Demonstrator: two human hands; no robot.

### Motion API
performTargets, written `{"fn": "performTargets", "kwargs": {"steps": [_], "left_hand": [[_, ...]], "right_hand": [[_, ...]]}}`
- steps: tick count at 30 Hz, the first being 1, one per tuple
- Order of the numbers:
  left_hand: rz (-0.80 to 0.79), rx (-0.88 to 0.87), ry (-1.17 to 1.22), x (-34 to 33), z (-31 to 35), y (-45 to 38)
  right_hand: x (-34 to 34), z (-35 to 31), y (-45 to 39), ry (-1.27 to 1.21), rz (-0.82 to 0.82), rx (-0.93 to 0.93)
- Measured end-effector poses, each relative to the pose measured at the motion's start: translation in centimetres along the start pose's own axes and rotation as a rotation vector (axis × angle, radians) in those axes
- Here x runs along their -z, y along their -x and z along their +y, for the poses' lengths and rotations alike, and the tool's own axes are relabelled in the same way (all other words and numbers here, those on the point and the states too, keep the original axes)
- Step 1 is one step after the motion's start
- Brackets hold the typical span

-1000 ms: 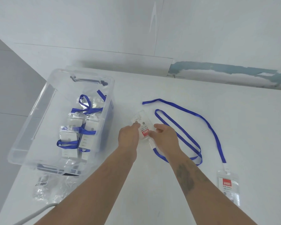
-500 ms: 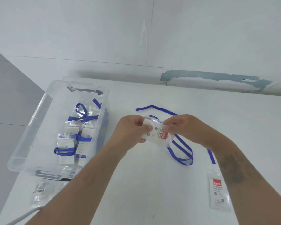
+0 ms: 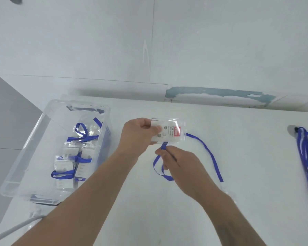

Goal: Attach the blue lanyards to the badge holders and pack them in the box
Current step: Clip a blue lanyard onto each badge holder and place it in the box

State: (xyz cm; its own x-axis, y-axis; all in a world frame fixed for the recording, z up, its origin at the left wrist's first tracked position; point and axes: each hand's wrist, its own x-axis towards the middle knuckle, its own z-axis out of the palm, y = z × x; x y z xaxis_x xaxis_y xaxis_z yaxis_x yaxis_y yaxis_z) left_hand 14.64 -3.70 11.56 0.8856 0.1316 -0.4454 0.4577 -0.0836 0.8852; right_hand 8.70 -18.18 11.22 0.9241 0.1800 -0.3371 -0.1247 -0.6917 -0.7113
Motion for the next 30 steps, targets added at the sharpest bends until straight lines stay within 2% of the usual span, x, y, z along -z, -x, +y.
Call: {"fn": "performTargets", "kwargs": {"steps": [4, 6, 10, 14, 17, 21, 24, 26, 28, 30], "left_hand": [[-0.044, -0.083, -0.201, 0.9, -0.1, 0.2], [-0.132, -0.066, -0.252, 1.5, 0.0, 0.6], [-0.402, 0.032, -0.304, 2.7, 0.8, 2.0], [-0.559, 0.143, -0.096, 3.9, 1.0, 3.0], [-0.522, 0.161, 0.146, 4.2, 0.8, 2.9], [-0.276, 0.163, 0.382, 3.4, 0.9, 2.2], [-0.04, 0.109, 0.228, 3.2, 0.8, 1.5], [0.054, 0.028, 0.025, 3.4, 0.4, 1.2], [0.035, -0.053, -0.166, 3.6, 0.1, 1.3], [-0.045, -0.089, -0.303, 3.9, -0.1, 1.8]], "right_hand": [[4.3, -1.3, -0.2, 0.287, 0.001, 0.088], [6.2, -1.8, -0.6, 0.302, -0.005, 0.119], [8.4, -2.2, -1.5, 0.081, -0.048, 0.112], [8.6, -1.8, -2.1, -0.209, -0.057, 0.066], [6.6, -0.7, -2.3, -0.382, -0.036, 0.007], [2.6, -0.3, -1.4, -0.401, -0.042, -0.044], [0.9, -1.3, 0.2, -0.284, -0.109, 0.013], [1.0, -1.2, 0.8, -0.042, -0.12, 0.078], [1.9, -1.4, 1.0, 0.207, -0.061, 0.193], [3.7, -2.1, 0.8, 0.192, 0.046, 0.293]]}}
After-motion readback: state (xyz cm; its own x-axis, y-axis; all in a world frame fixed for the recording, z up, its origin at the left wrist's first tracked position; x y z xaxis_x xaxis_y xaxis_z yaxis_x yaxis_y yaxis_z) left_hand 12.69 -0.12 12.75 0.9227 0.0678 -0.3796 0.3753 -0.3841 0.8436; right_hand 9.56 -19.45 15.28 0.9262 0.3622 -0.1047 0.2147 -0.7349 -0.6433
